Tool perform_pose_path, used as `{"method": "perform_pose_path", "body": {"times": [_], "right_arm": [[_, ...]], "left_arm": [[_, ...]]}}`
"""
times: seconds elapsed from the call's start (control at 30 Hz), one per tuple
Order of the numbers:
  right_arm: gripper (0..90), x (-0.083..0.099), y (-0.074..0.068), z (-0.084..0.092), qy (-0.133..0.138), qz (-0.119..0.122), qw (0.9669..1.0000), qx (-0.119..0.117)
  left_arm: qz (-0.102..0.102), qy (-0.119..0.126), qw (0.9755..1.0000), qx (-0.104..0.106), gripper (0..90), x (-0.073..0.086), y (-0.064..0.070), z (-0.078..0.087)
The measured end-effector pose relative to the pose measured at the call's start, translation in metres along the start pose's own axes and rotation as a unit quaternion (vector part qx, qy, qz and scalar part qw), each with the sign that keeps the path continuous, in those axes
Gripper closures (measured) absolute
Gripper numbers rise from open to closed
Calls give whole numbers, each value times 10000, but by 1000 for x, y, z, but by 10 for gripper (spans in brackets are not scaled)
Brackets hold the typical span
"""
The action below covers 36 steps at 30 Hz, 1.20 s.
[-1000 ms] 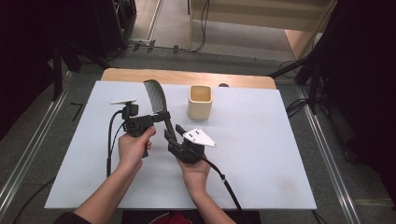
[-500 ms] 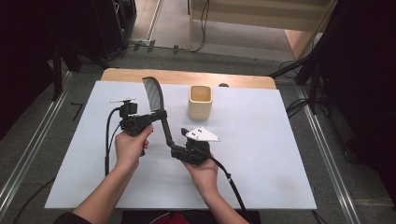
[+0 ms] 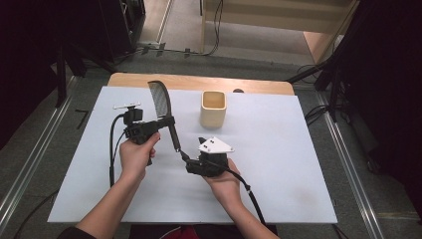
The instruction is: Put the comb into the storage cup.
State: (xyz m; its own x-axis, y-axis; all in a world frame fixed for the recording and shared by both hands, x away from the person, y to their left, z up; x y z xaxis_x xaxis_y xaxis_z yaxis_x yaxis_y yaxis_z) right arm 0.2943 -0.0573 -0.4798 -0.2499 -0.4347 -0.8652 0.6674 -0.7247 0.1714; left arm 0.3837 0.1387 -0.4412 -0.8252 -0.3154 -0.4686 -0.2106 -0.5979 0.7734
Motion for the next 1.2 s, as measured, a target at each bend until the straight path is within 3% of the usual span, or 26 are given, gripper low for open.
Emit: {"method": "perform_pose_path", "body": {"times": [0.1,0.2,0.4,0.63,0.93,1.2], "right_arm": [[247,3,3,4,-119,218,9997,9],[242,6,5,6,-166,244,9996,-24],[229,11,7,9,-275,630,9975,148],[228,18,14,17,-310,877,9956,98],[226,29,25,26,-404,1070,9932,213],[226,44,34,39,-422,1028,9934,276]], "left_arm": [[3,-4,10000,-11,731,-1,-1,0],[-17,-8,10000,-18,731,-1,-1,1],[-84,-22,10000,-39,731,-1,-1,1],[-82,-34,10000,-40,731,-1,-1,0],[-72,-111,9999,-1,732,-1,-1,0],[-98,-155,9998,-16,732,-1,-2,0]]}}
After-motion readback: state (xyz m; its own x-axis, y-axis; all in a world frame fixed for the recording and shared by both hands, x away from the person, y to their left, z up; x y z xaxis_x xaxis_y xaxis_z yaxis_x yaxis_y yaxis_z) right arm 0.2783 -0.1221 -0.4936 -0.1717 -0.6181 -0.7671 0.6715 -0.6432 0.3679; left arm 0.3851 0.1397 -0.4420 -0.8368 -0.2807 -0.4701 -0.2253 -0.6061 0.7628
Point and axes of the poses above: each handheld gripper's, and its own axes: z roughly backward along the jaws, x roughly out of its underside, y roughly to its right, the point moved 3 cm from there along -z, roughly forward along the jaws, and after that the axes turned 13 degrees about z, right-handed, at the moved point
